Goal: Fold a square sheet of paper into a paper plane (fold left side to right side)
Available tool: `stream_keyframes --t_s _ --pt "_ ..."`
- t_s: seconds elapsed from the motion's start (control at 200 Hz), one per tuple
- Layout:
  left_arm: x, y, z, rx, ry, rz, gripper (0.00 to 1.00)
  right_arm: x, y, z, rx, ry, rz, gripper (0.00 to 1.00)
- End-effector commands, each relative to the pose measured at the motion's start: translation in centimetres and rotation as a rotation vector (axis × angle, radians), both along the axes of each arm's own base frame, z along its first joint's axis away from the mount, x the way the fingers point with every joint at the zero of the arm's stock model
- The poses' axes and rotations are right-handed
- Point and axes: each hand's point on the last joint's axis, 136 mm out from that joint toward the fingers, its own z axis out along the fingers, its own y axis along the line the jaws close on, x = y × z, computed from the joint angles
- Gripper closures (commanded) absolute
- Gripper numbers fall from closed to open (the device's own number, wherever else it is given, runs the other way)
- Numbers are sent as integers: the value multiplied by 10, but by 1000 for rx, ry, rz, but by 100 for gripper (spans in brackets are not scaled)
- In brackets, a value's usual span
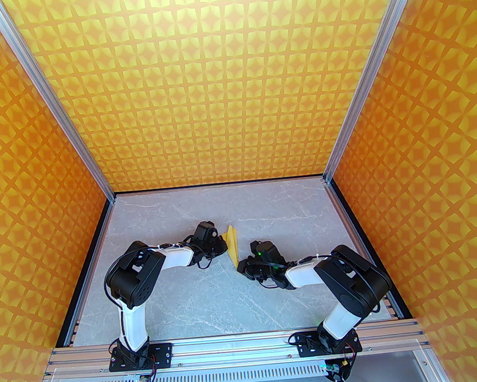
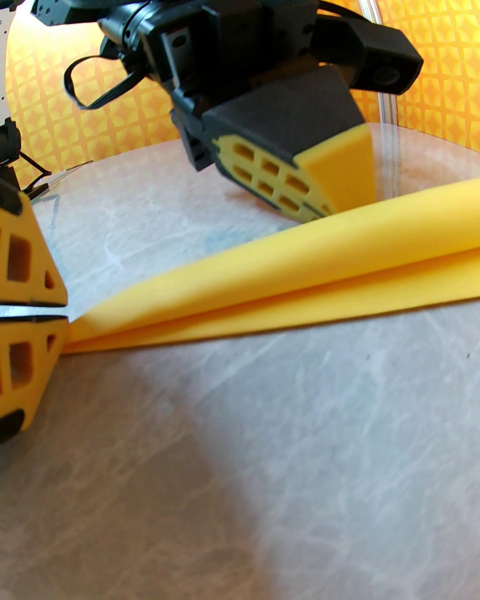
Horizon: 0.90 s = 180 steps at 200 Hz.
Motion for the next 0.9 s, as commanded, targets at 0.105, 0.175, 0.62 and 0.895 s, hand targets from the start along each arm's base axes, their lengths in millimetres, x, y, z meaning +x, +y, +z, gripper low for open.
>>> stream_keyframes --t_s 0.105,0.175,0.62,0.895 --pt "3 -2 0 18 -4 1 100 0 -3 -8 -30 12 9 88" --pt "3 -3 2 17 -8 -3 100 0 -4 -10 -38 17 7 88" --pt "6 -4 4 35 -19 -24 100 -7 -21 -30 -162 81 -14 88" --pt "8 -6 -4 55 -6 -33 100 -7 -24 -32 -185 89 -16 88"
